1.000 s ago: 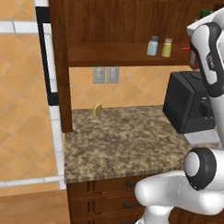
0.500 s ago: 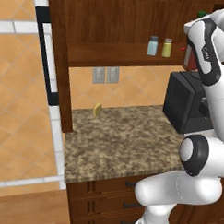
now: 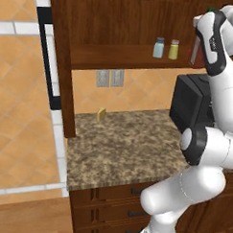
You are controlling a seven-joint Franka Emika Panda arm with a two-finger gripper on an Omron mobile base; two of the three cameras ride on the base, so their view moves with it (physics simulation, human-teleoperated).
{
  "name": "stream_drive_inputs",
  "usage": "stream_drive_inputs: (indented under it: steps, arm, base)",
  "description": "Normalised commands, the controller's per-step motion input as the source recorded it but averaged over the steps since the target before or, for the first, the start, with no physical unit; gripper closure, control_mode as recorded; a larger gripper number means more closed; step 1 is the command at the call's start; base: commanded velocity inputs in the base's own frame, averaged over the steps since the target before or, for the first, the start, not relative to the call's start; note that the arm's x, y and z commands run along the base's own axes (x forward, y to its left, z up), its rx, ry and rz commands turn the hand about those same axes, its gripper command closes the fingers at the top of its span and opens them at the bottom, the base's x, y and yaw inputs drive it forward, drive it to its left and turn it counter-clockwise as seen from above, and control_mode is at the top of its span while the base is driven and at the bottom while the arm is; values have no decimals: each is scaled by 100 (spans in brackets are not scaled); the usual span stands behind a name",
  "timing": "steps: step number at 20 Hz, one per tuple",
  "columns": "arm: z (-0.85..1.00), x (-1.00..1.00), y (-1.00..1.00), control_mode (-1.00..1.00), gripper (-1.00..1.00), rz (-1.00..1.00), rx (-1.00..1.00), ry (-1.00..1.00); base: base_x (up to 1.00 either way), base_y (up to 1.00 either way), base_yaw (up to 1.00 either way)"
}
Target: Put the shaker and condiment bottle from the counter next to their counterparts in the cabinet.
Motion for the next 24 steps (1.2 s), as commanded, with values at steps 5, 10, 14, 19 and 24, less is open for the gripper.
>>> stream_drive_inputs:
  steps: [5, 10, 14, 19, 24]
  arm:
    - [31, 38, -19, -100, 100, 0, 6, 0]
    - [15, 40, -22, -100, 100, 0, 3, -2]
    - [0, 41, -23, -100, 100, 0, 0, -6]
    - [-25, 37, -13, -100, 100, 0, -1, -1]
    - [-42, 18, -3, -100, 100, 0, -7, 0]
  base:
    - [0, 0, 0]
    - [0, 0, 0]
    - [0, 0, 0]
    - [0, 0, 0]
    - [0, 0, 0]
